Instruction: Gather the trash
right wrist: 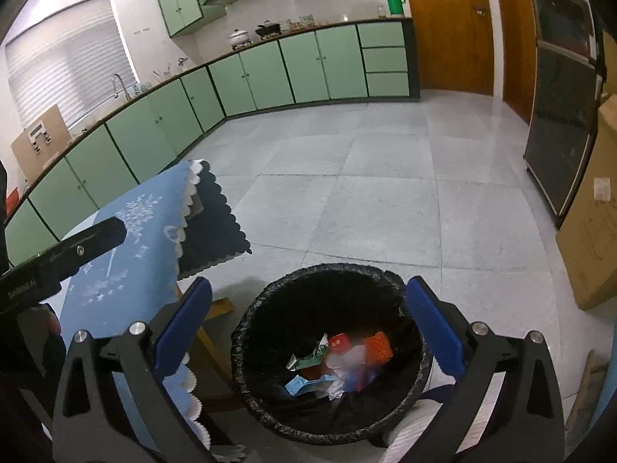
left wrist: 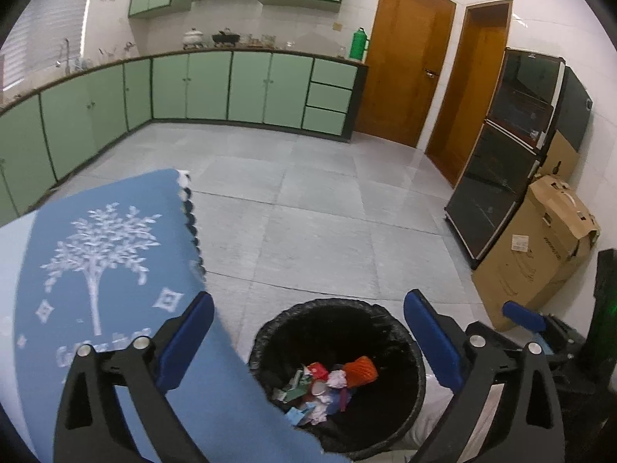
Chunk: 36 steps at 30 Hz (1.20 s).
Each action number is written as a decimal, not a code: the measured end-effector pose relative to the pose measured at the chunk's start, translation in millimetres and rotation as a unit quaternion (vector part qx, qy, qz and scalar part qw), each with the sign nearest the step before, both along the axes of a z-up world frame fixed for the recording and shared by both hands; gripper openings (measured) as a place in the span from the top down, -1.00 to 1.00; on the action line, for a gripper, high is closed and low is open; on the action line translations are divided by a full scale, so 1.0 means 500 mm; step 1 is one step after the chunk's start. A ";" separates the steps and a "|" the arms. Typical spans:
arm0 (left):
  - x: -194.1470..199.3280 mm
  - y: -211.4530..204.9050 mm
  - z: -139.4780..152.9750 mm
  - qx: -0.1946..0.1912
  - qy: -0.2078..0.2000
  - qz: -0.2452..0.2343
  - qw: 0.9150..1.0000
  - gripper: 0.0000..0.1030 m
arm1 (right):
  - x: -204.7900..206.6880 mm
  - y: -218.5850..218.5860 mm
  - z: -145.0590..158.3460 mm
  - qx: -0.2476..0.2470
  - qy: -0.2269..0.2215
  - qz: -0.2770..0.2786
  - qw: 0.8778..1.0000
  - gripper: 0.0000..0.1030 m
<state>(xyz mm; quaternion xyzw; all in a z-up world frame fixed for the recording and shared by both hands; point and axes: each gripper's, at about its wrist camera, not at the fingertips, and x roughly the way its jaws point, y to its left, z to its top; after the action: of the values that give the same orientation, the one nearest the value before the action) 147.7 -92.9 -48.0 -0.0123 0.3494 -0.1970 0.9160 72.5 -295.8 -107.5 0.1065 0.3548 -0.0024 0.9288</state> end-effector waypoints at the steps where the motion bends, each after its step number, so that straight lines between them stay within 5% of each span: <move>1: -0.011 0.007 0.008 0.002 -0.002 0.002 1.000 -0.88 | -0.002 0.007 0.008 -0.003 -0.002 0.002 1.000 -0.90; 14: -0.126 0.055 0.063 0.029 -0.033 0.043 0.998 -0.88 | -0.073 0.062 0.094 -0.028 -0.010 0.022 0.999 -0.90; 36: -0.216 0.067 0.079 0.057 -0.043 0.059 0.996 -0.88 | -0.141 0.097 0.125 -0.059 -0.002 0.018 0.998 -0.90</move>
<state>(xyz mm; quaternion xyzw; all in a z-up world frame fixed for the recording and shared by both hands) 39.9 -59.4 -8.7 0.0283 0.3191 -0.1230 0.9393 2.0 -247.4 -44.9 0.0449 0.3544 -0.0067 0.9340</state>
